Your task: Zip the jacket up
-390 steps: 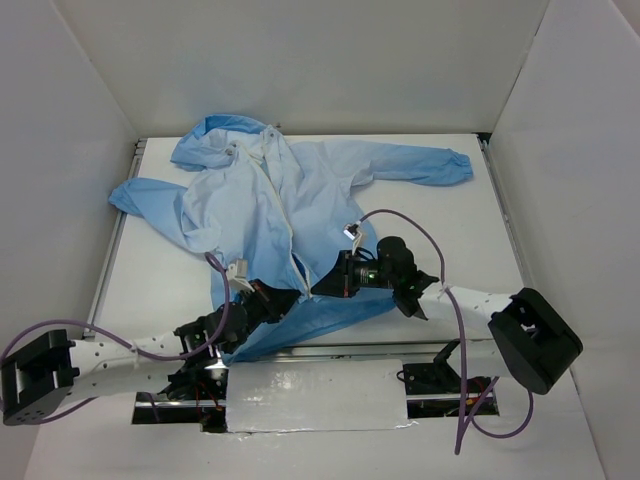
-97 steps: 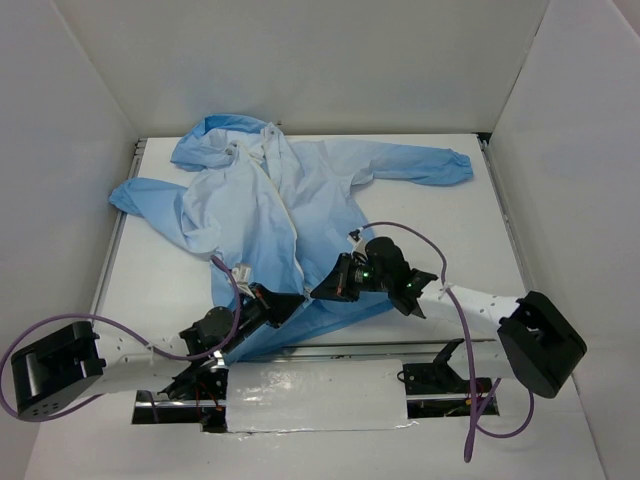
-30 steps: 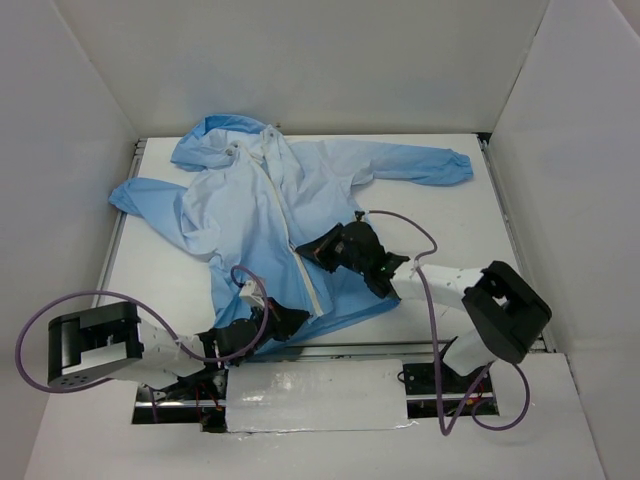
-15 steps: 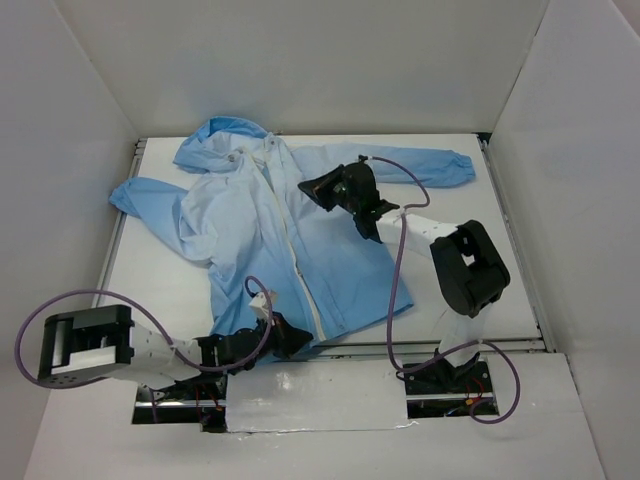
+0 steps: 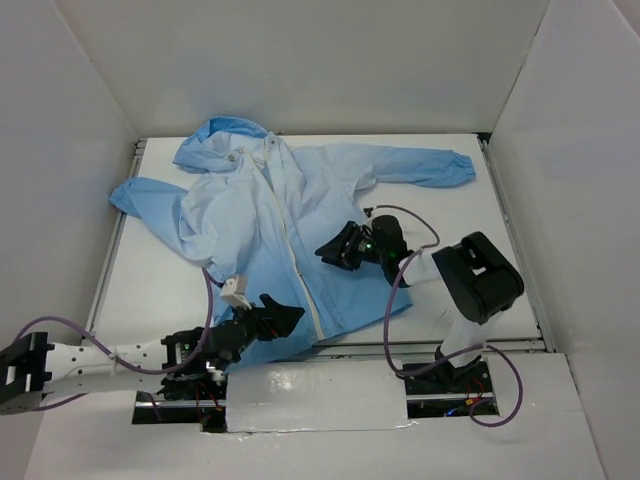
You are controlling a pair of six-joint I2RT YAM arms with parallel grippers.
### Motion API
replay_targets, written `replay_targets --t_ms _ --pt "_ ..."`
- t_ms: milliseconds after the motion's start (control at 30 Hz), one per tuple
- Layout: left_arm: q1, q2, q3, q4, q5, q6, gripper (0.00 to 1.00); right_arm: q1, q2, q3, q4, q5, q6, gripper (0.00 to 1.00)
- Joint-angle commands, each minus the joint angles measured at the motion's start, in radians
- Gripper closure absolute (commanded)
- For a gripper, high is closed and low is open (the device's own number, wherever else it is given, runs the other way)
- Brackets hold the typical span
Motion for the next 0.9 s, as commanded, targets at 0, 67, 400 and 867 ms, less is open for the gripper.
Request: replay_targets --t_ms 0,67,400,867 --pt "0.075 0.075 0.063 -0.034 -0.065 0.070 0.01 -0.004 -0.185 -0.028 0.084 -0.005 -0.082 0.50" --pt "0.175 0.197 0.096 0.045 0.038 0.085 0.04 -0.007 -0.269 -0.025 -0.030 0.026 -0.133 0.48" --pt "0.332 0.697 0.323 0.163 0.219 0.131 0.22 -0.019 -0.611 -0.023 -0.404 0.120 -0.272 0.41" --pt "0.454 0.700 0.155 0.445 0.351 0.214 1.00 -0.026 -0.572 -0.051 -0.360 -0.121 -0.386 0.41"
